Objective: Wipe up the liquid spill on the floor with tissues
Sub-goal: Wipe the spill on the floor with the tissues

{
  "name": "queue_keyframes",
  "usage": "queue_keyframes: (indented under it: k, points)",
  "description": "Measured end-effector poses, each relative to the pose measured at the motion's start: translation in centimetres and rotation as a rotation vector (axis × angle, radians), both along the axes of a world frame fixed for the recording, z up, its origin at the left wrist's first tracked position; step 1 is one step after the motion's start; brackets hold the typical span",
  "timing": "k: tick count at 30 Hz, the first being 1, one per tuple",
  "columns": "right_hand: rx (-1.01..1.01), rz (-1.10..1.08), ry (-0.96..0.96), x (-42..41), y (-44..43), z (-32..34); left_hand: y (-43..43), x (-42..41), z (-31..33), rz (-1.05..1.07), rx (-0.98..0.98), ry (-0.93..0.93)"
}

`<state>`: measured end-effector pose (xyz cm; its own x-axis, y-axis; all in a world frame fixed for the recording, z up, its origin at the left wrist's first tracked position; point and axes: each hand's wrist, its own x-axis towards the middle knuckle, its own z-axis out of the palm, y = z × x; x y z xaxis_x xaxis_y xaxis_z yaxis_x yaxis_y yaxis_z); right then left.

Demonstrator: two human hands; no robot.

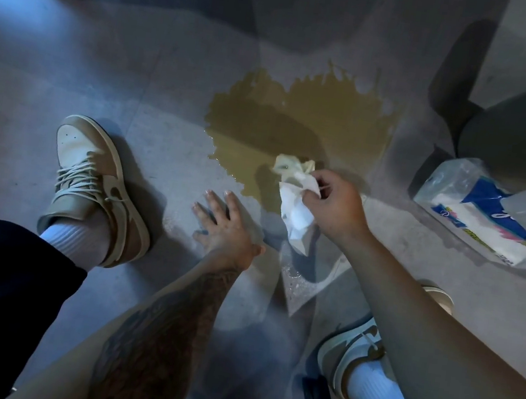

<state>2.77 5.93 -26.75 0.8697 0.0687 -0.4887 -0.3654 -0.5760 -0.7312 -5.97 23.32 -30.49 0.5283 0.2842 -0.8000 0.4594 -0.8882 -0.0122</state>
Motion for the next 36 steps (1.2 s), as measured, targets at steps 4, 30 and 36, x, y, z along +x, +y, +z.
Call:
queue_keyframes:
  k: [4,30,36]
  points:
    - [0.18,-0.247,0.076,1.0,0.4,0.6,0.0,0.0,0.0,-0.002,0.004,-0.007]
    - [-0.317,0.15,-0.039,2.1,-0.2,-1.6,0.0,0.0,-0.2,-0.035,0.032,0.004]
    - [-0.037,-0.15,0.064,3.5,0.0,-0.8,-0.1,-0.1,-0.1,-0.033,0.038,0.002]
